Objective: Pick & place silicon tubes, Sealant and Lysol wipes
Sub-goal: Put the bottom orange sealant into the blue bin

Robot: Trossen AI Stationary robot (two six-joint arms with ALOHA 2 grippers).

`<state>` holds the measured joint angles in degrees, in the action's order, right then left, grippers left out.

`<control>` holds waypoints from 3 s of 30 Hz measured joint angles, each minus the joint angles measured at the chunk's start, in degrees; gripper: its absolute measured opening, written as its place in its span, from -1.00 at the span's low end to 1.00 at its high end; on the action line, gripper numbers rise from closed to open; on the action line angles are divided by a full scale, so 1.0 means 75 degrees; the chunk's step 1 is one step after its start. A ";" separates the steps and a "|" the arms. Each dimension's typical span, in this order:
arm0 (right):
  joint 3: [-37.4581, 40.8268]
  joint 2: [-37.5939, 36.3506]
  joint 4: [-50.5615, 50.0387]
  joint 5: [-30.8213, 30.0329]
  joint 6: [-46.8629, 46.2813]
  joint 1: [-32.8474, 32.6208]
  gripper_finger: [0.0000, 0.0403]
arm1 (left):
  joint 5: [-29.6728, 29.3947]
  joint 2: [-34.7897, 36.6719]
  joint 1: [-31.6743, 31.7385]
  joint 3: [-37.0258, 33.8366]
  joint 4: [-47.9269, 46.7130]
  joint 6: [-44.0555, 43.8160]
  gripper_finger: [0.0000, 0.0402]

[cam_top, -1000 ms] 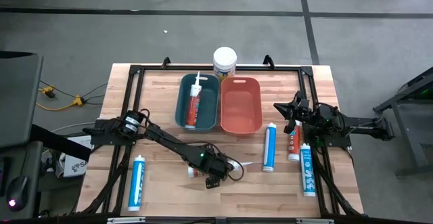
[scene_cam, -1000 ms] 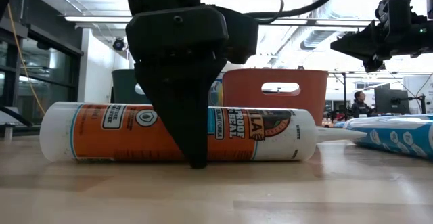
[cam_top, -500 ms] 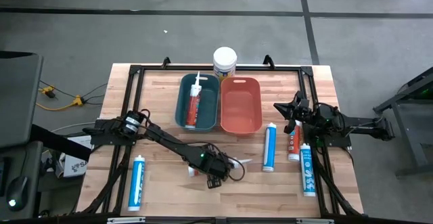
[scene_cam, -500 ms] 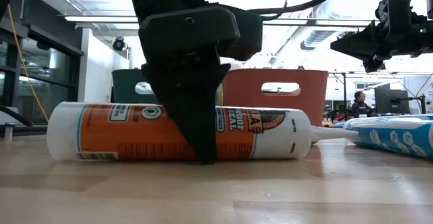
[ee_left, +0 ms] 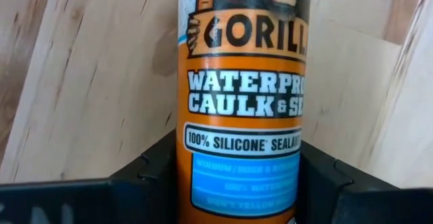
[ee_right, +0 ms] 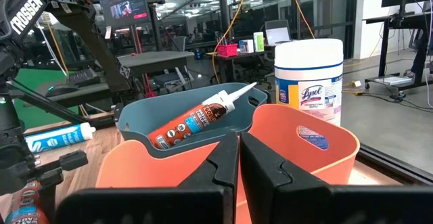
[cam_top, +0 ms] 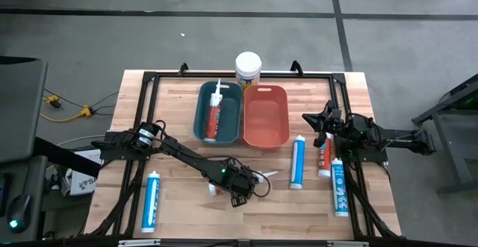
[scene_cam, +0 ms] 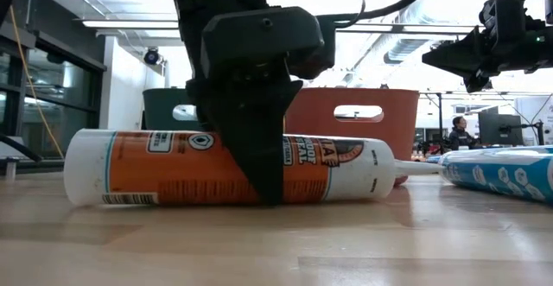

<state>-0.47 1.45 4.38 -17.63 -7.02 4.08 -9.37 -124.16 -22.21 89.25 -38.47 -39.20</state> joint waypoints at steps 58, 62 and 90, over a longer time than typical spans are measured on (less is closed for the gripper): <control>0.0001 0.0006 0.0003 0.0000 0.0000 0.0000 -0.94 | -0.7271 0.2059 -0.1790 0.0001 -0.0253 -0.2282 -0.09; 0.0000 0.0006 0.0002 0.0000 0.0002 0.0001 -0.94 | -0.7574 0.2188 -0.1793 -0.0012 -0.0645 -0.2809 -0.09; 0.0000 0.0006 0.0000 0.0000 0.0002 0.0002 -0.94 | -0.7703 0.3680 -0.0327 0.0020 -0.3113 -0.3227 -0.09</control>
<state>-0.48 1.50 4.38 -17.63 -7.01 4.09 -67.15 -96.56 -24.66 89.40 -61.82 -63.40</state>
